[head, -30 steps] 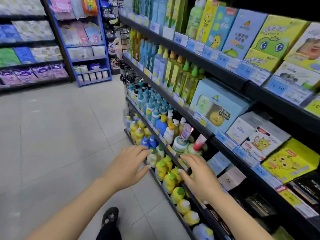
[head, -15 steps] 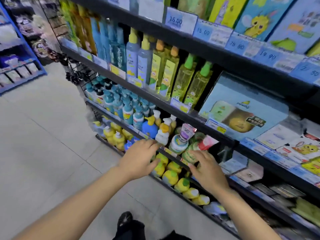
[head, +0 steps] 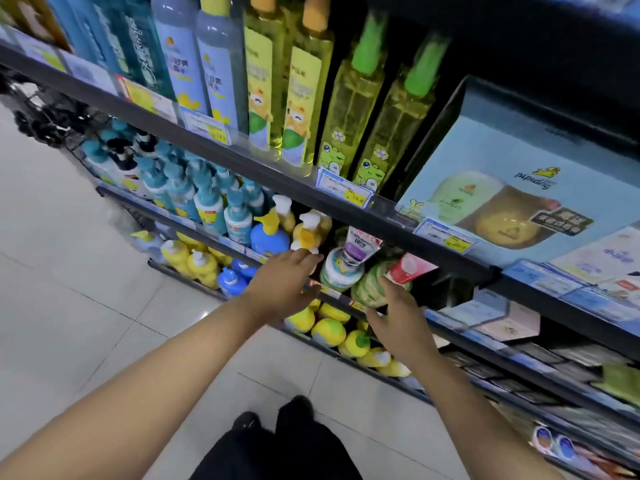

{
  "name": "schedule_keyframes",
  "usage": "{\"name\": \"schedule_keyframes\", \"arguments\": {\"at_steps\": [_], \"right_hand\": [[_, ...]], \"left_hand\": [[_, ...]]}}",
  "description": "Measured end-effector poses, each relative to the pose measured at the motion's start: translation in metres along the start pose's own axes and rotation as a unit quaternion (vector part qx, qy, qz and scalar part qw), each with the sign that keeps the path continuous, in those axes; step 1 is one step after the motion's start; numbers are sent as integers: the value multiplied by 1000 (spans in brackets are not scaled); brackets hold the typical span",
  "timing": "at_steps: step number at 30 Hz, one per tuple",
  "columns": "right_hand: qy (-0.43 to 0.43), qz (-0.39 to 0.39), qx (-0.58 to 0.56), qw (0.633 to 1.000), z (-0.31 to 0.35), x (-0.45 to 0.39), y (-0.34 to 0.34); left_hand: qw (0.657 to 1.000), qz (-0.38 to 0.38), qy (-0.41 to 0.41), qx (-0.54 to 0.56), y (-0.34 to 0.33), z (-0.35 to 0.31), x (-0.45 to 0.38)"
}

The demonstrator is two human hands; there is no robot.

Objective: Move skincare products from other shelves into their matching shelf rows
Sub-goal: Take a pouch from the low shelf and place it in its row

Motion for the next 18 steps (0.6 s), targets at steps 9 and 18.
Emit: {"name": "schedule_keyframes", "arguments": {"at_steps": [9,18], "right_hand": [[-29,-134,-76,988,-55,-65,-60],[-9,-136,-93,986,-61,-79,-79]], "left_hand": [[1000,-25,16,-1,-83,16,-97],[996,-56,-19,70,-112,-6,-117]]}}
Point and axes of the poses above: each hand's wrist, its own x-axis away from the middle knuckle, its own y-axis out of the back of the hand, z = x × y, the point moved 1 cm from there along -x, towards the middle knuckle, and after that the axes turned 12 degrees about y, right-handed, at the moved point
